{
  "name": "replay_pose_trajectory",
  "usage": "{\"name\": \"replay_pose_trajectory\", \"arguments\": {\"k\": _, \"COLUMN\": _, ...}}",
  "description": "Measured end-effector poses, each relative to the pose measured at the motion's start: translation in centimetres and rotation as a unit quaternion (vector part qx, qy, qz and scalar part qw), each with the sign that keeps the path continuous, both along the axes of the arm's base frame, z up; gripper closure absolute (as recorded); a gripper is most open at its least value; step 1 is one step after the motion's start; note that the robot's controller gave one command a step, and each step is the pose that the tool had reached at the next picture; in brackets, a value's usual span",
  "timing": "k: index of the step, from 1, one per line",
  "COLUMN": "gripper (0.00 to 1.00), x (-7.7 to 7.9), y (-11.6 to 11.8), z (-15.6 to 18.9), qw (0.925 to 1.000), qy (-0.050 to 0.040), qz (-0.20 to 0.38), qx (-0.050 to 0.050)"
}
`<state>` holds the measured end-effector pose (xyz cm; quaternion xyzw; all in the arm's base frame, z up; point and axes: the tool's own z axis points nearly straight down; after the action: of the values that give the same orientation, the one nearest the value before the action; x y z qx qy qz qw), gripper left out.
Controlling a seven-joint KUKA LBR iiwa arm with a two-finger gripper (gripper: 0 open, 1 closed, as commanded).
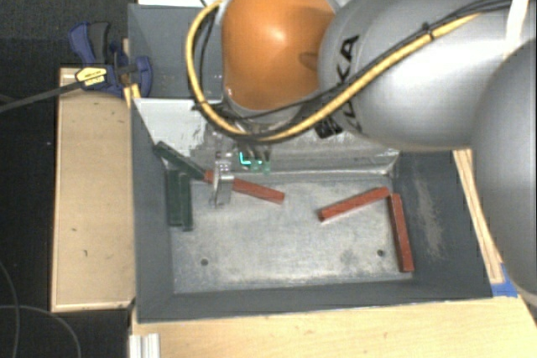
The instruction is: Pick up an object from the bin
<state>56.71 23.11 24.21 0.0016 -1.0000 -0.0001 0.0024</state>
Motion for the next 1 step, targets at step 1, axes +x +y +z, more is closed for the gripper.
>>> {"name": "replay_pose_trajectory", "arguments": {"k": 1, "gripper": 0.0, "x": 1.38, "y": -2.87, "z": -17.48, "qw": 0.9857, "qy": -0.0006, "qz": -0.168, "qx": -0.002}}
